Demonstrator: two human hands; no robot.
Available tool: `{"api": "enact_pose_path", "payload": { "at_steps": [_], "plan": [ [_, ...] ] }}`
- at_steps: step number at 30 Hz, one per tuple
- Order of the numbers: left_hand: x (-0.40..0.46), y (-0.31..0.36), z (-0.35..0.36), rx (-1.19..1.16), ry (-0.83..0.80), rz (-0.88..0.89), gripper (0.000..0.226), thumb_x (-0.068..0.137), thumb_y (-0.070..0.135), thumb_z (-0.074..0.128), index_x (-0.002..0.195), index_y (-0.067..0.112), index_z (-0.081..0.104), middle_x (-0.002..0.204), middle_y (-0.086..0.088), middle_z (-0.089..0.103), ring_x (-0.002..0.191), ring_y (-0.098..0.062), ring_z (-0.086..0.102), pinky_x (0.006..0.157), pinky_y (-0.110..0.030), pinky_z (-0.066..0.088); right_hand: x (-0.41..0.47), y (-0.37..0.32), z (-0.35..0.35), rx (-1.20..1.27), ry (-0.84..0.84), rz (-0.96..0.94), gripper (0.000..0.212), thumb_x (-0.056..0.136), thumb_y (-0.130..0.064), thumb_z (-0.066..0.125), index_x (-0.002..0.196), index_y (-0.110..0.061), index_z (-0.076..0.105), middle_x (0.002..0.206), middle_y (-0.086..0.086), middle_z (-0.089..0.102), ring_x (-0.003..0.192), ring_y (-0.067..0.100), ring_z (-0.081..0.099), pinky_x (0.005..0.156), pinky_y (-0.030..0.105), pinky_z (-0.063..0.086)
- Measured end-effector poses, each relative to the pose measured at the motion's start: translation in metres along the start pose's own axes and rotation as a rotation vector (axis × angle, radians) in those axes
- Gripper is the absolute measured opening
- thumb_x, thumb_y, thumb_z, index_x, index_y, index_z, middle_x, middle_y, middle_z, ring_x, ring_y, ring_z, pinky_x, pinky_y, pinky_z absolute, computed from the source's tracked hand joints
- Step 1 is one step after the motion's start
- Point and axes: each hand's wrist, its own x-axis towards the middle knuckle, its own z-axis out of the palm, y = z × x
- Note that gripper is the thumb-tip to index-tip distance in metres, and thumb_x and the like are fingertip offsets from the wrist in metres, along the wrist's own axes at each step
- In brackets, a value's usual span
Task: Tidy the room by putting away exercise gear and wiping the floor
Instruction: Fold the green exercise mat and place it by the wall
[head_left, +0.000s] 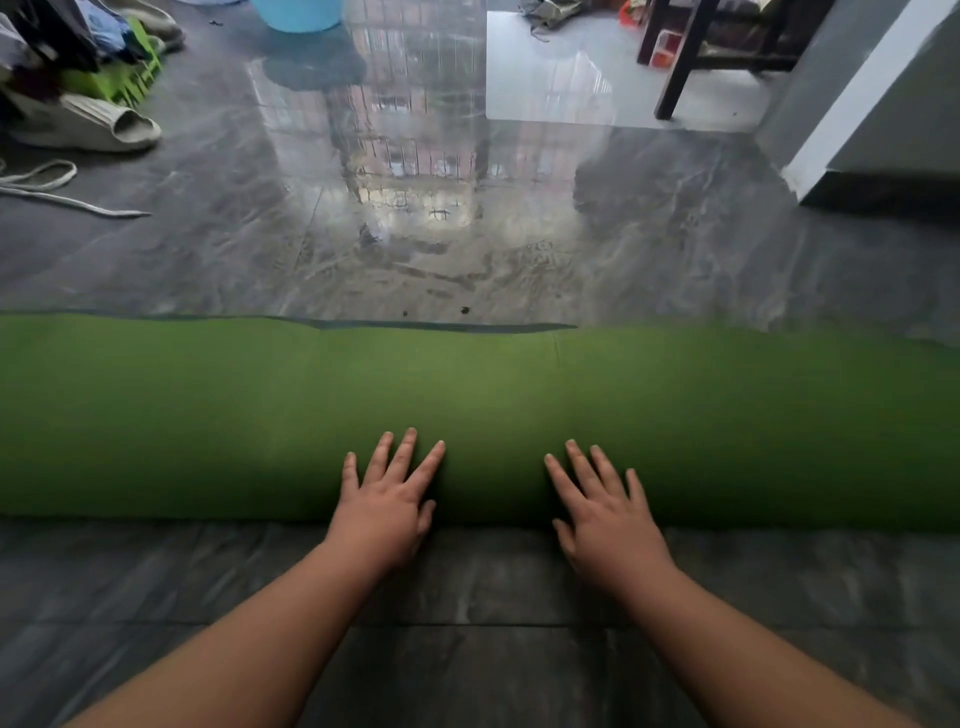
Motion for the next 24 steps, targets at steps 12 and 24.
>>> {"api": "enact_pose_path", "payload": {
  "at_steps": [12, 24],
  "plan": [
    [-0.001, -0.007, 0.012, 0.000, -0.129, 0.078, 0.090, 0.090, 0.004, 0.040, 0.149, 0.052, -0.008, 0.163, 0.009, -0.018, 0.150, -0.019, -0.019, 0.112, -0.068, -0.007, 0.030, 0.012, 0.004, -0.080, -0.289, -0.036, 0.086, 0.099, -0.028, 0.048, 0.155, -0.038, -0.016, 0.164, -0.006, -0.025, 0.152, 0.026, -0.017, 0.118, 0.062, 0.004],
    [-0.026, -0.017, -0.006, 0.103, 0.079, 0.177, 0.091, 0.090, 0.019, 0.042, 0.139, 0.052, -0.027, 0.165, 0.004, -0.012, 0.151, -0.024, -0.014, 0.112, -0.069, -0.004, 0.006, 0.013, -0.022, -0.033, -0.180, -0.108, 0.078, 0.095, 0.004, 0.033, 0.159, -0.031, 0.003, 0.168, 0.004, 0.004, 0.153, 0.030, 0.010, 0.119, 0.055, 0.022]
  ]
}}
